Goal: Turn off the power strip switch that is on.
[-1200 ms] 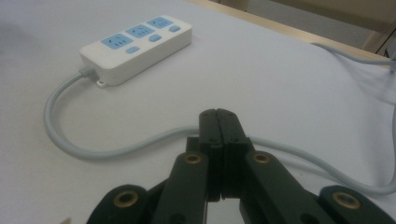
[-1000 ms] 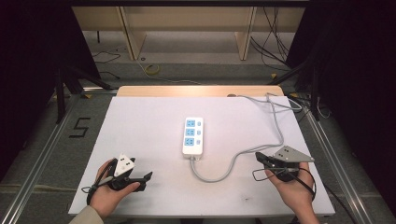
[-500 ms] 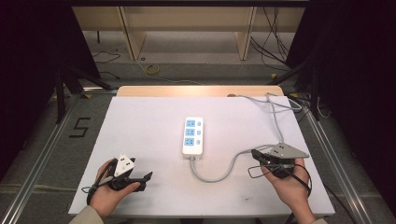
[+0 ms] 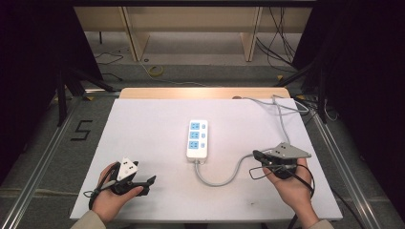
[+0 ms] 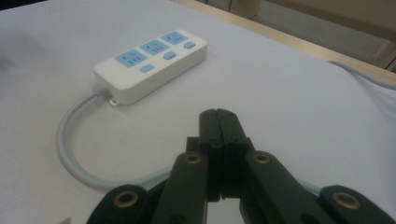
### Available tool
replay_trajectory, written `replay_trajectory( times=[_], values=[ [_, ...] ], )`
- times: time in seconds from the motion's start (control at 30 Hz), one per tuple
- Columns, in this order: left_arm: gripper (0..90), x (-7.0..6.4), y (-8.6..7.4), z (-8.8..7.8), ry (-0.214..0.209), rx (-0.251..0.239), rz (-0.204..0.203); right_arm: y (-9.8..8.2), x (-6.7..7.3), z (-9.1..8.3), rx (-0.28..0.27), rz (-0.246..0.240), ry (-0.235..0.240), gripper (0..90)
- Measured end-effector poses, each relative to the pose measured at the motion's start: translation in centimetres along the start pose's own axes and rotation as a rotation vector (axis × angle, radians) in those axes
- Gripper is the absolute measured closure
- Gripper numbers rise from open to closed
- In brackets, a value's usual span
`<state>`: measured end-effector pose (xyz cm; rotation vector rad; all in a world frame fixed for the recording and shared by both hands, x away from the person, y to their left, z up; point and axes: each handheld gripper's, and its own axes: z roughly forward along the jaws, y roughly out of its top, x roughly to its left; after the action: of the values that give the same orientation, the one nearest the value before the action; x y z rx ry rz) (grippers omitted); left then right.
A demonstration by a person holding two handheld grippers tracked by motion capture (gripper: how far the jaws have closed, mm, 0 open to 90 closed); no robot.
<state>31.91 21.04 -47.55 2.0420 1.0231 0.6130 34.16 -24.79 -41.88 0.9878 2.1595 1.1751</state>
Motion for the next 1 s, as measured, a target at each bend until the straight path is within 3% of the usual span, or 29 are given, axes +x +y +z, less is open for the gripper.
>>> replay_trajectory(
  times=[1.0],
  values=[
    [18.5, 0.0, 0.0, 0.0, 0.002, -0.001, 0.003, 1.5, 0.8, 1.2, 0.002, -0.016, 0.035, 90.0]
  ],
)
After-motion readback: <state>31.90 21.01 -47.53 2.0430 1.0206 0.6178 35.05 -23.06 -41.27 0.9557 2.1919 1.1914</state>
